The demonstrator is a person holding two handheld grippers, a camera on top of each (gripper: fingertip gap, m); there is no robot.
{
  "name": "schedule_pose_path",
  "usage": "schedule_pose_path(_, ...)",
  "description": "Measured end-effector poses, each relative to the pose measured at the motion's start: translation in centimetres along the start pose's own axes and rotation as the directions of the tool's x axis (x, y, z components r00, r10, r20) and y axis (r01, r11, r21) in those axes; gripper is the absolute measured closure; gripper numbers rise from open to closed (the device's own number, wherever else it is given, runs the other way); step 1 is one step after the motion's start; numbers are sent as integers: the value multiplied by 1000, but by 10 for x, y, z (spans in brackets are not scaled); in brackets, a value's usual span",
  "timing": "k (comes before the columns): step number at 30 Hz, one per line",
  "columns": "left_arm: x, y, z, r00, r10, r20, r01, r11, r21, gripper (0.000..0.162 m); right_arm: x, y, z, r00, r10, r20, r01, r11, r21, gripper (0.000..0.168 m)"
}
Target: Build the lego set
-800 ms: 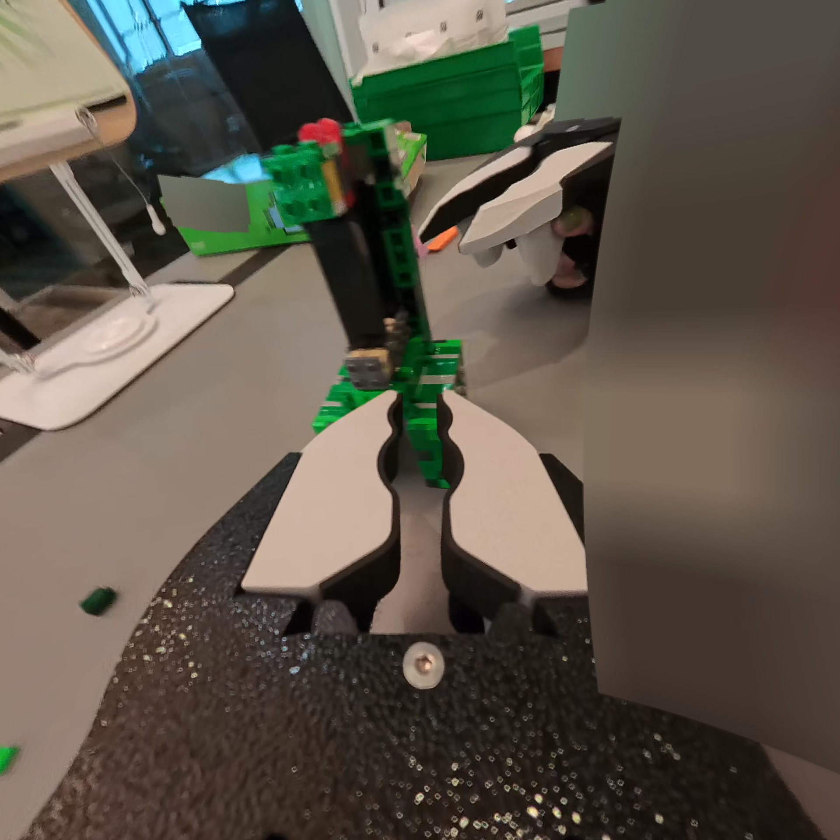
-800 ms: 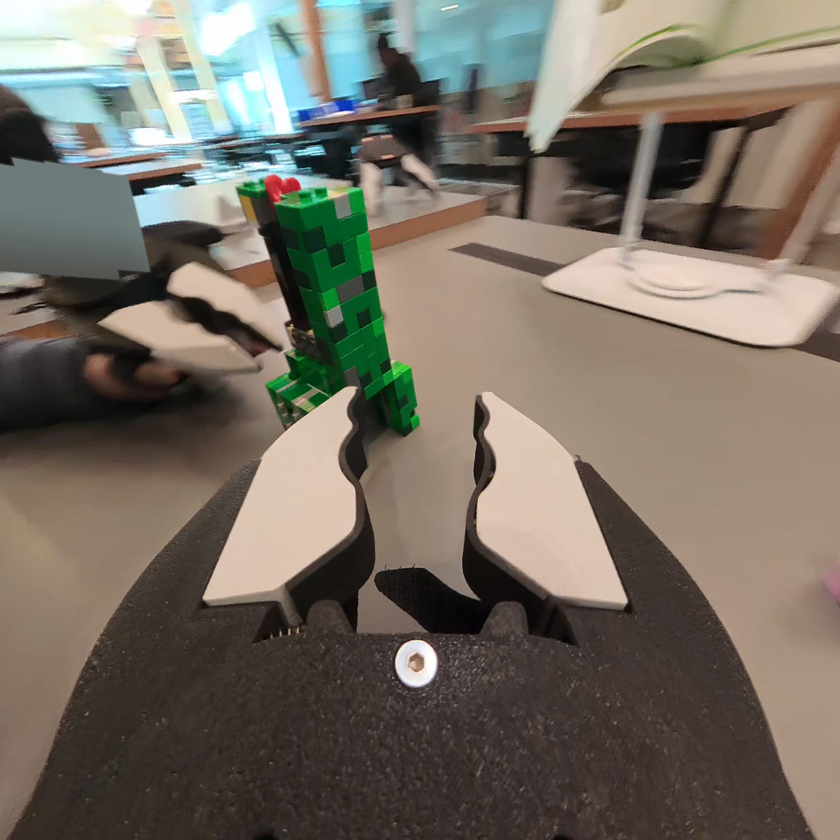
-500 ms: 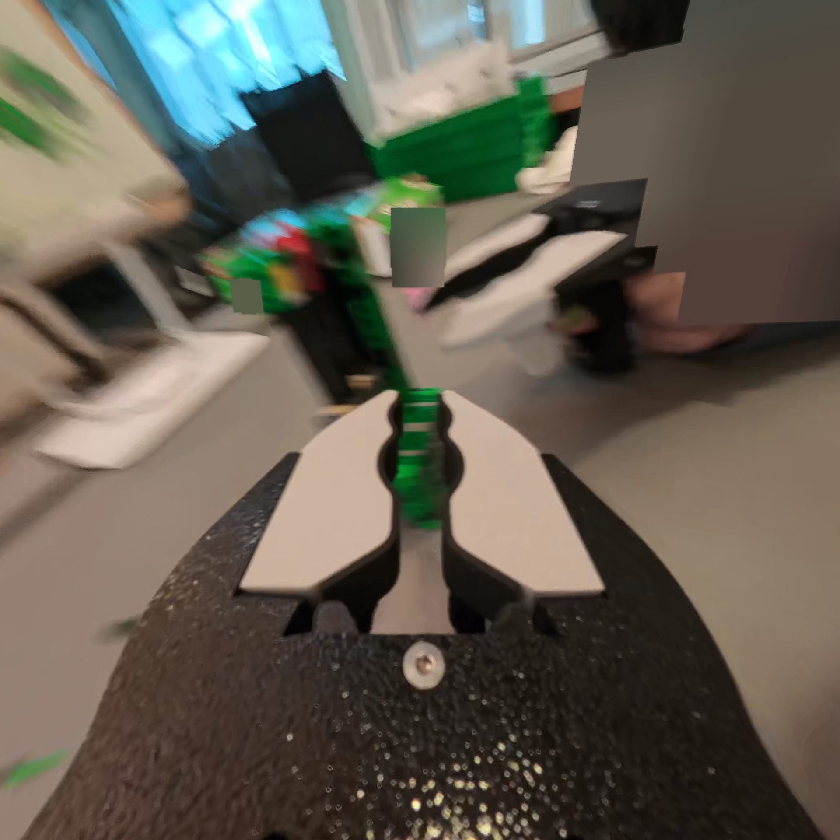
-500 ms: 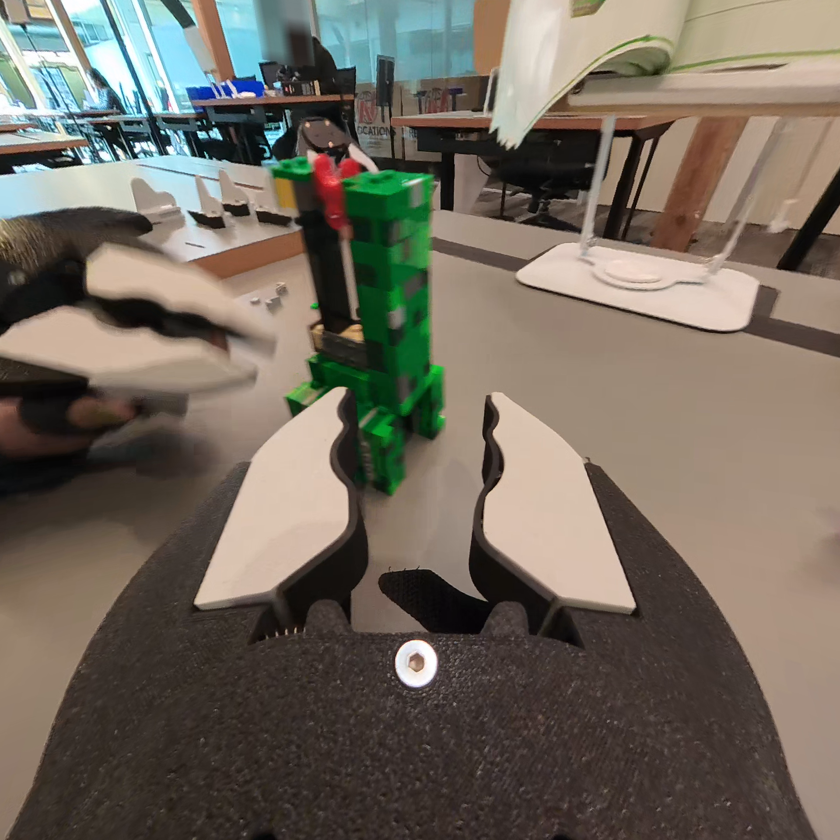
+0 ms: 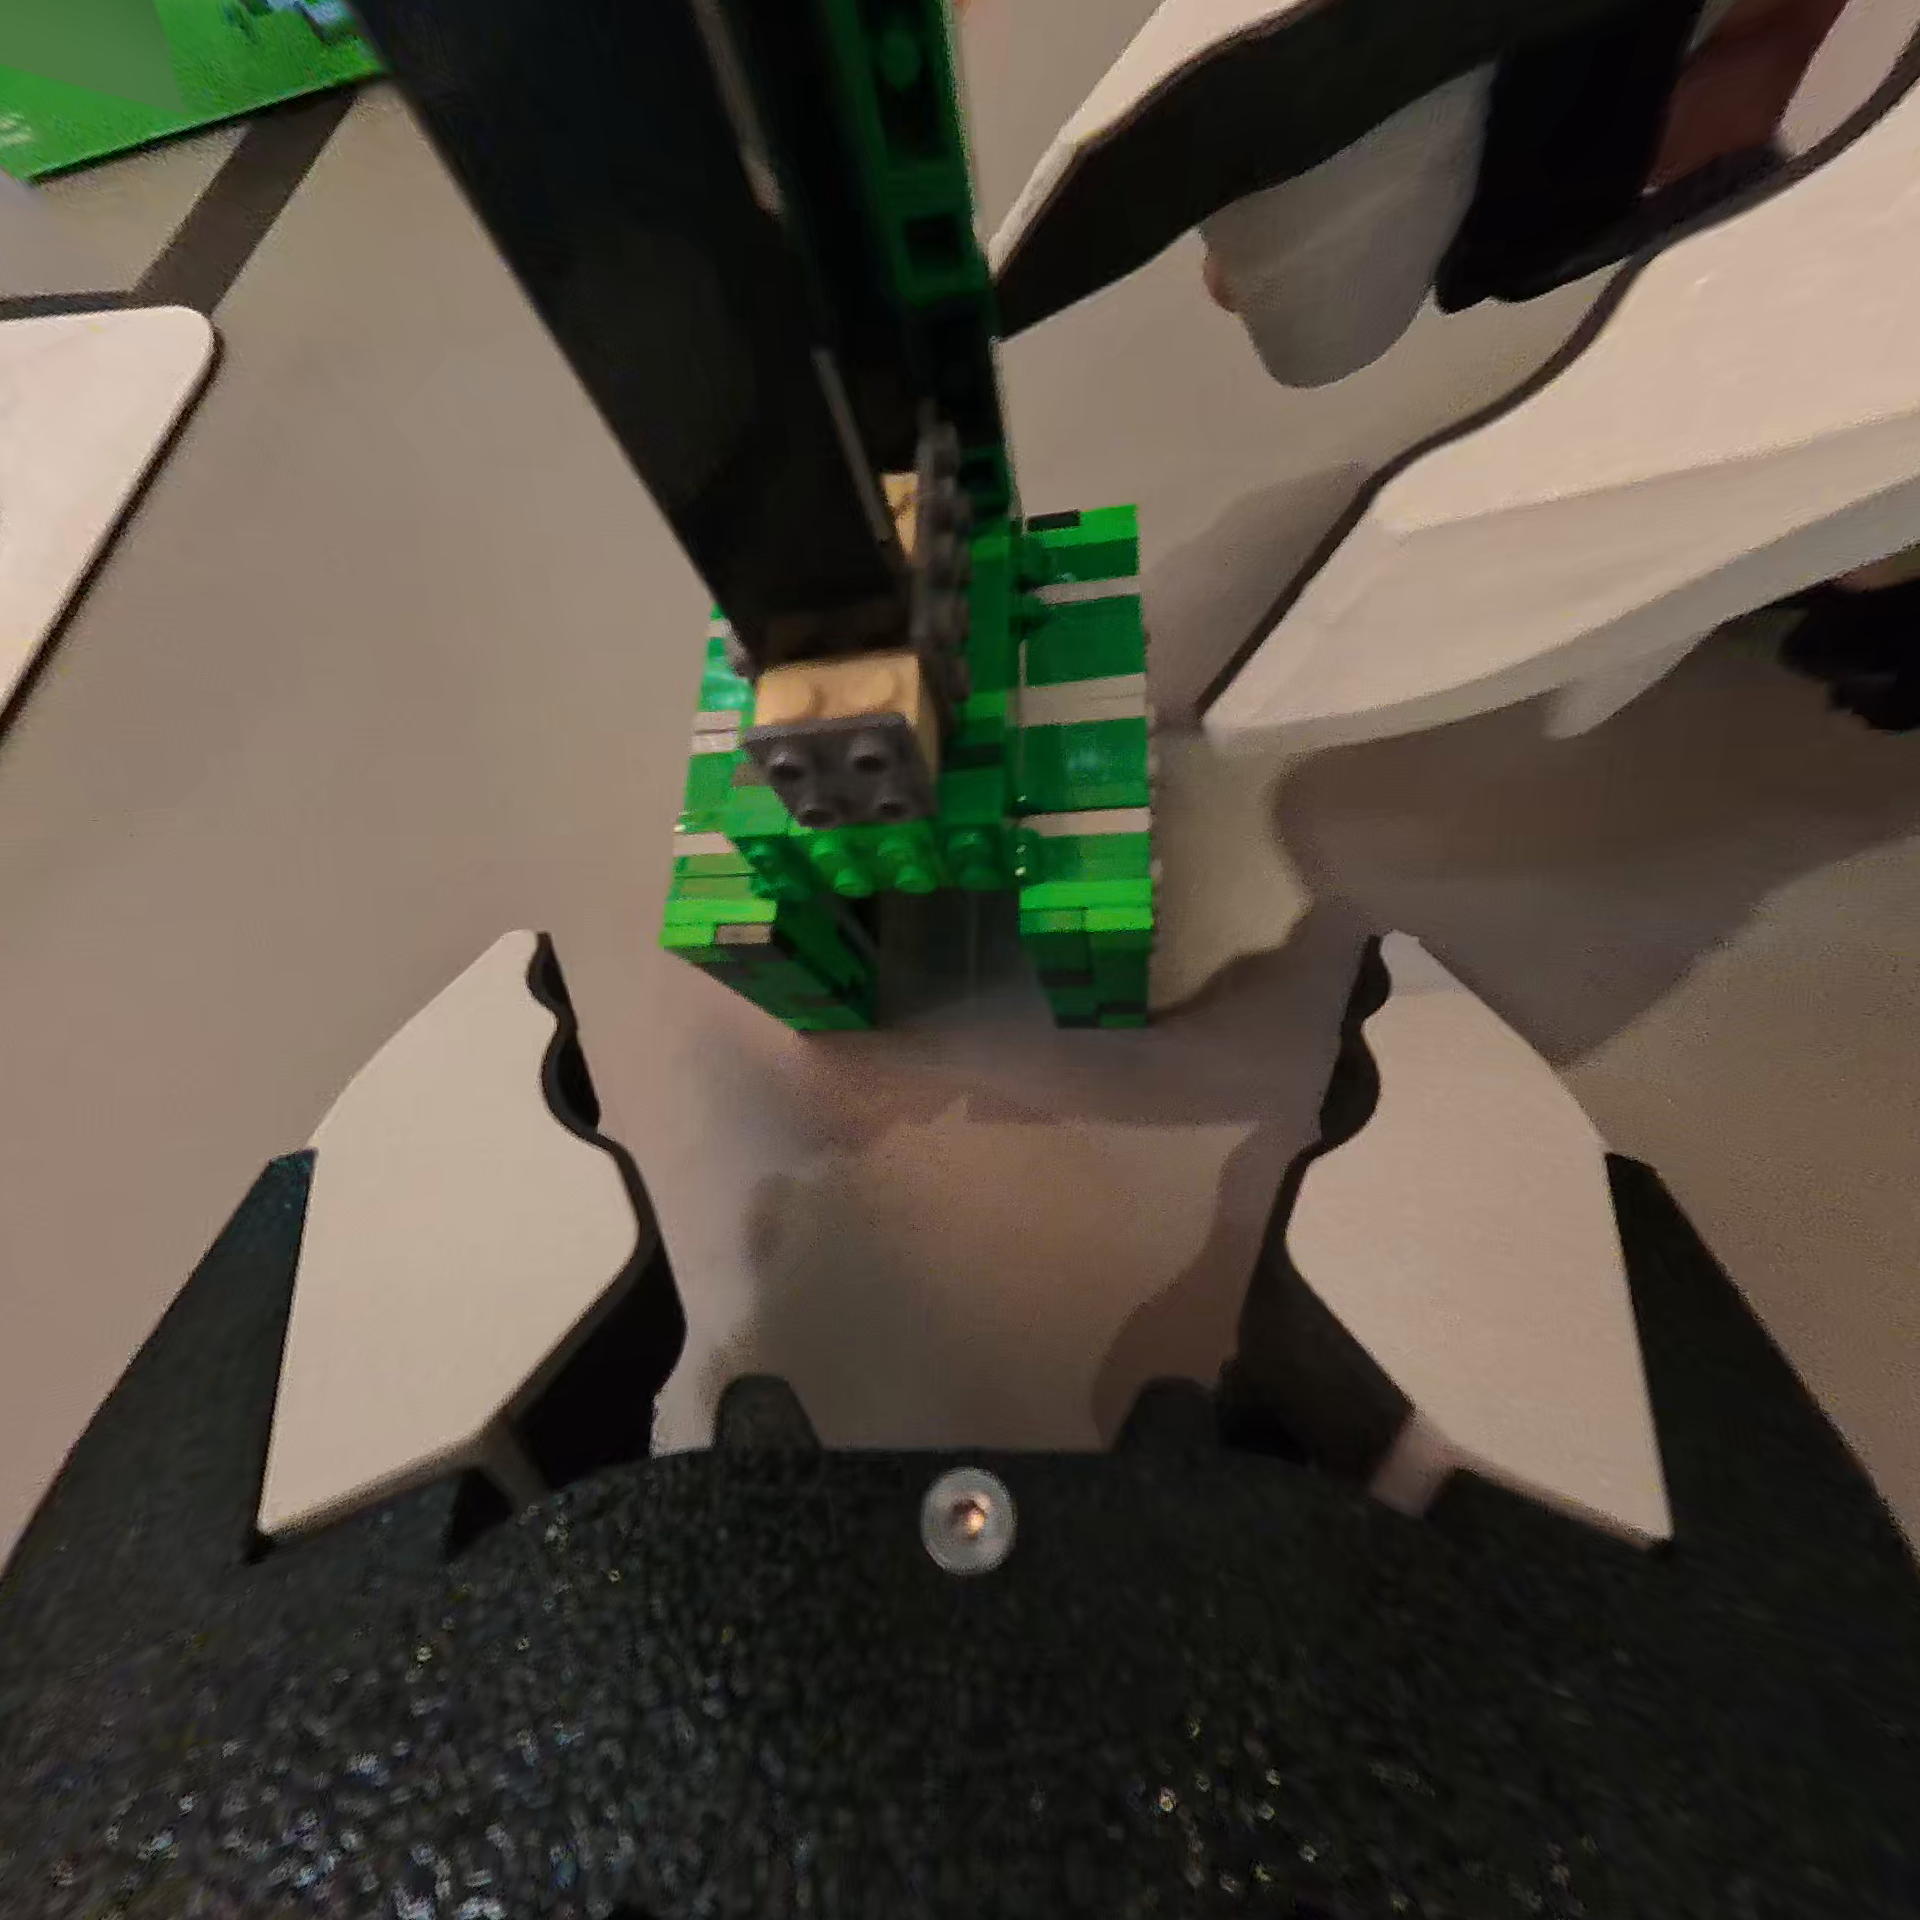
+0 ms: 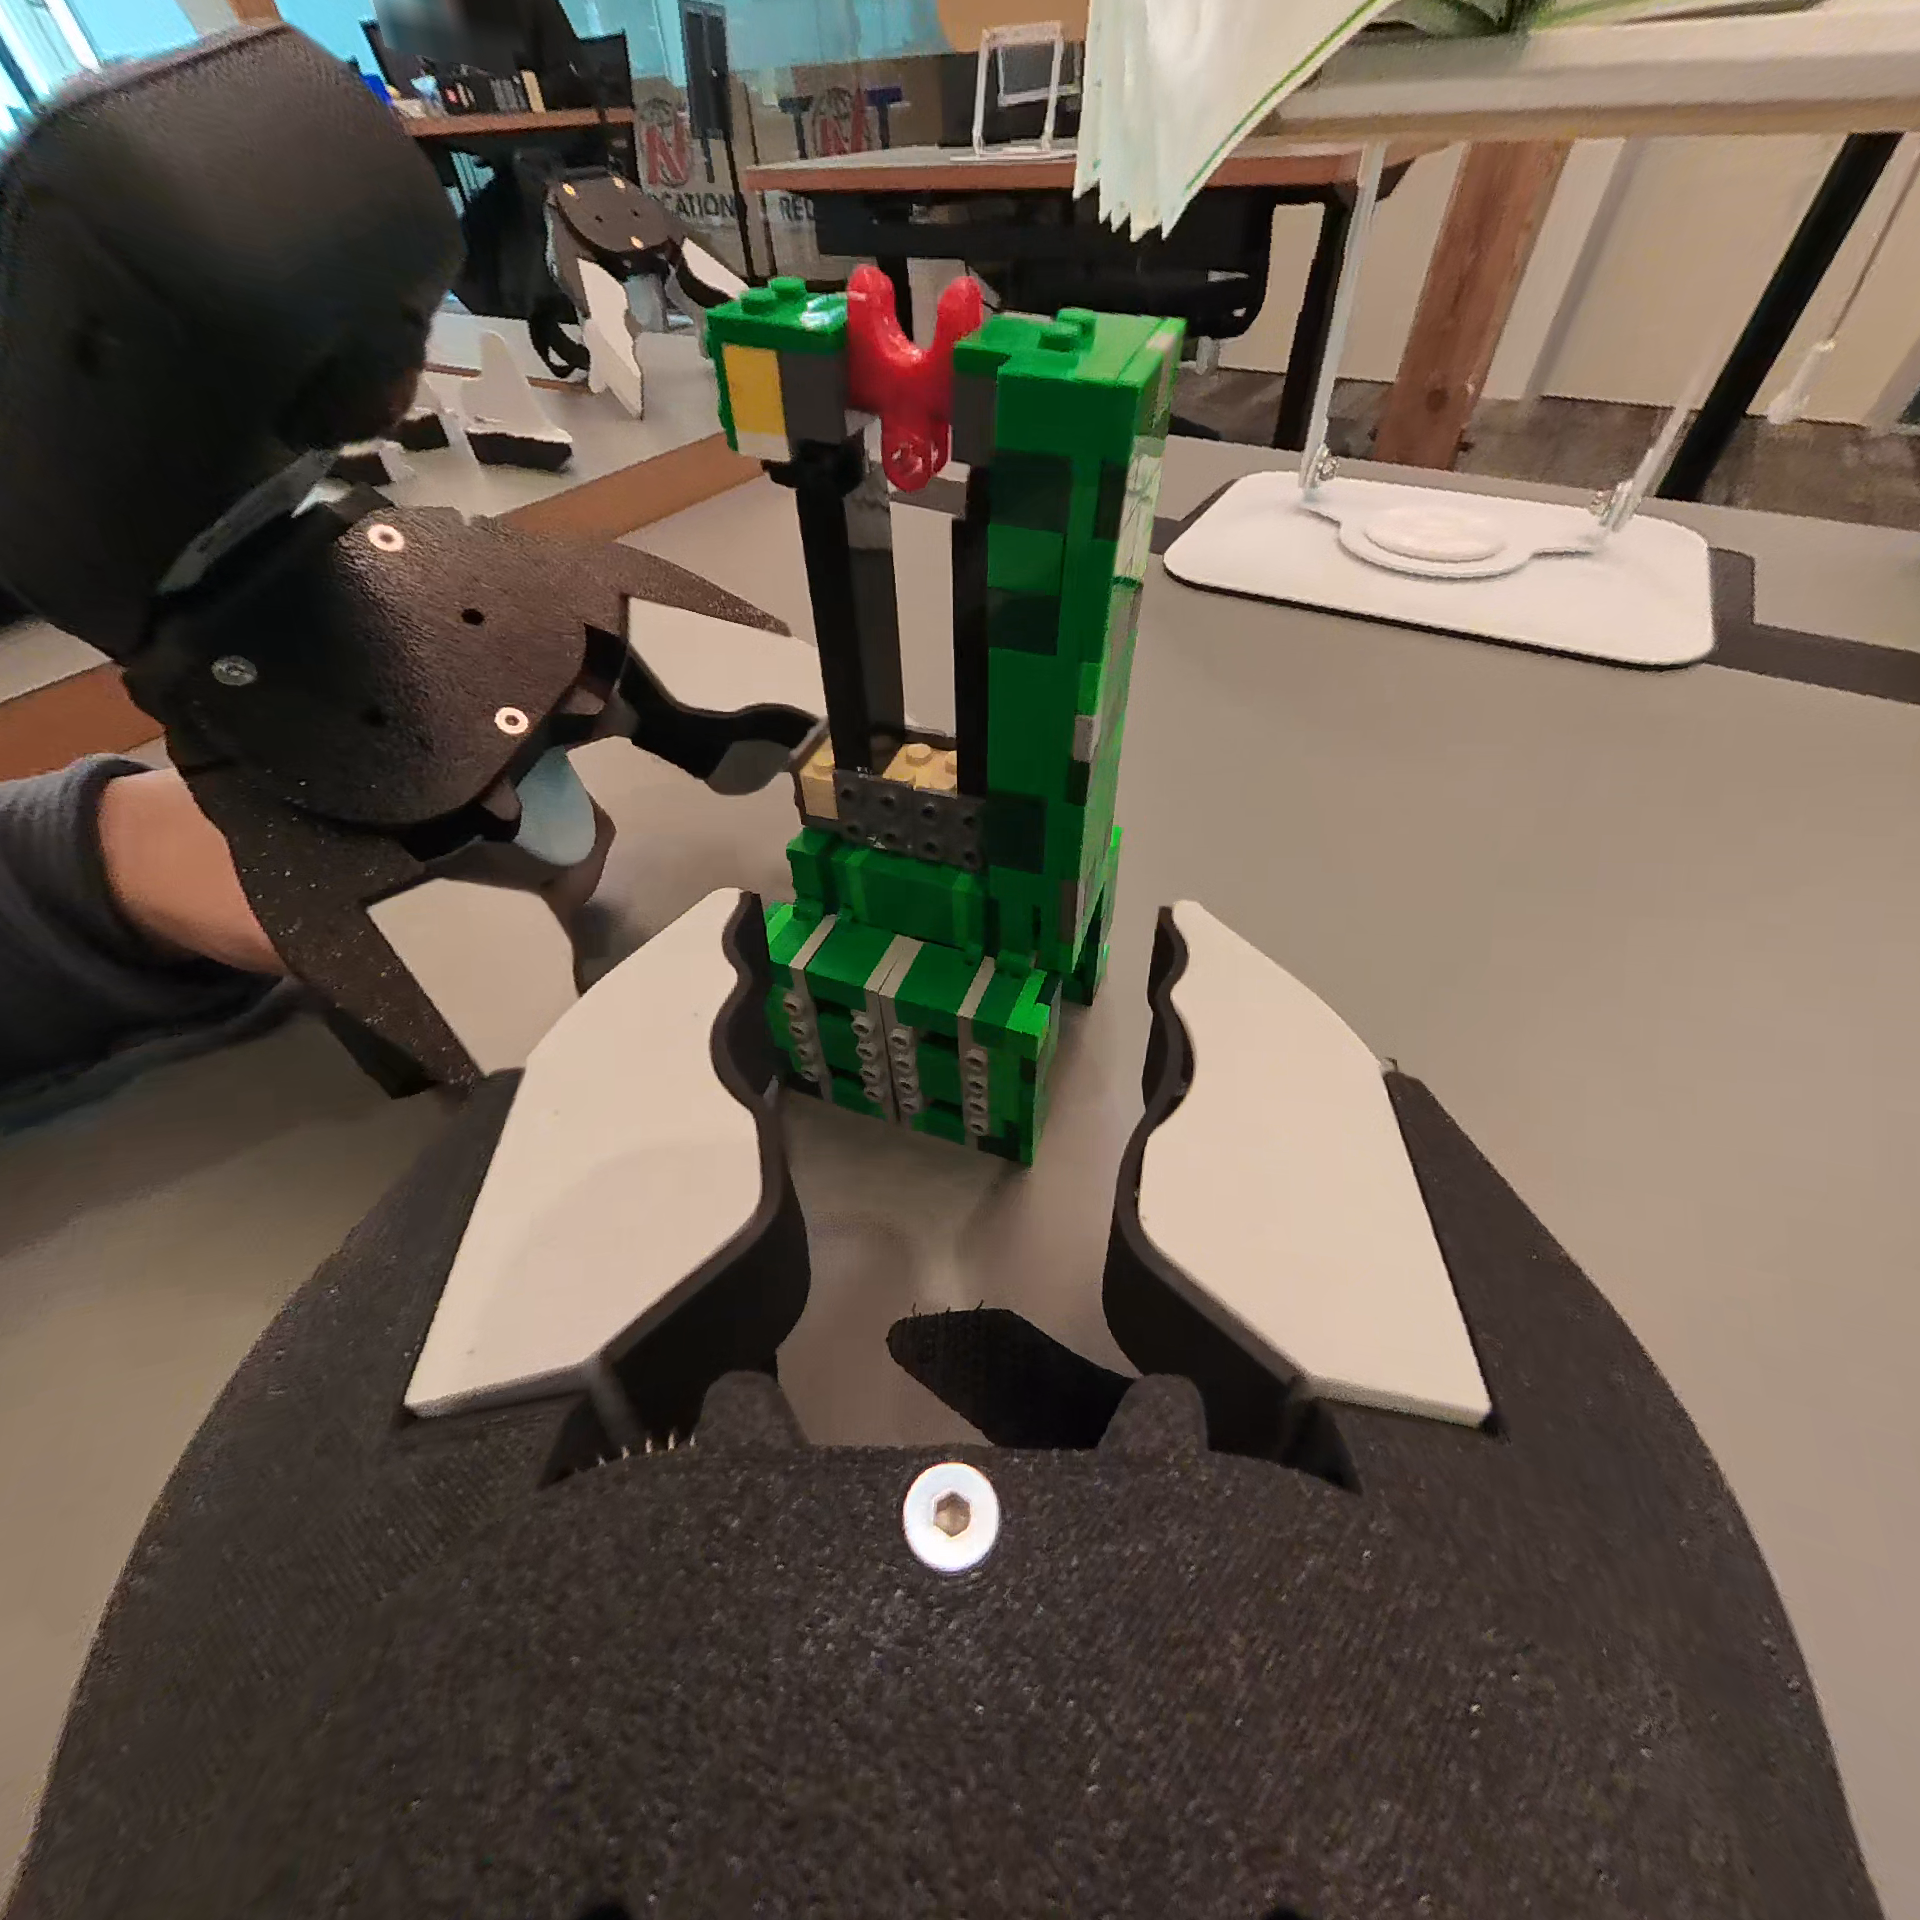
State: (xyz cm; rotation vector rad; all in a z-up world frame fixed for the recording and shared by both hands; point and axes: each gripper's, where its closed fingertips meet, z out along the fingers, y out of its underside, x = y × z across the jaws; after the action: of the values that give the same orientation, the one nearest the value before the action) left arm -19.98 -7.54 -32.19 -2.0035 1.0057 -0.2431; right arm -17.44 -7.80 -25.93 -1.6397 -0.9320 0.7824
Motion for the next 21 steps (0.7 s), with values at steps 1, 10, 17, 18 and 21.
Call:
schedule_pose_path(1,3,0,1,1000,-18,-5,18,1000,-11,26,1,1,0,1000,-1,-10,1,1000,-3,99)
schedule_pose_path(10,15,-18,8,970,-92,226,95,995,-3,32,9,7,2,999,-9,-40,7,999,-38,108)
schedule_pose_path(17,27,-25,10,986,-49,159,46,999,26,32,19,13,-3,999,-12,-51,8,997,-72,104)
schedule_pose_path(18,25,-23,10,987,-39,154,36,999,16,35,18,14,-3,999,-12,-53,8,997,-80,101)
schedule_pose_path(21,23,-20,12,992,-49,118,49,999,4,41,15,15,0,998,-21,-57,15,995,-99,96)
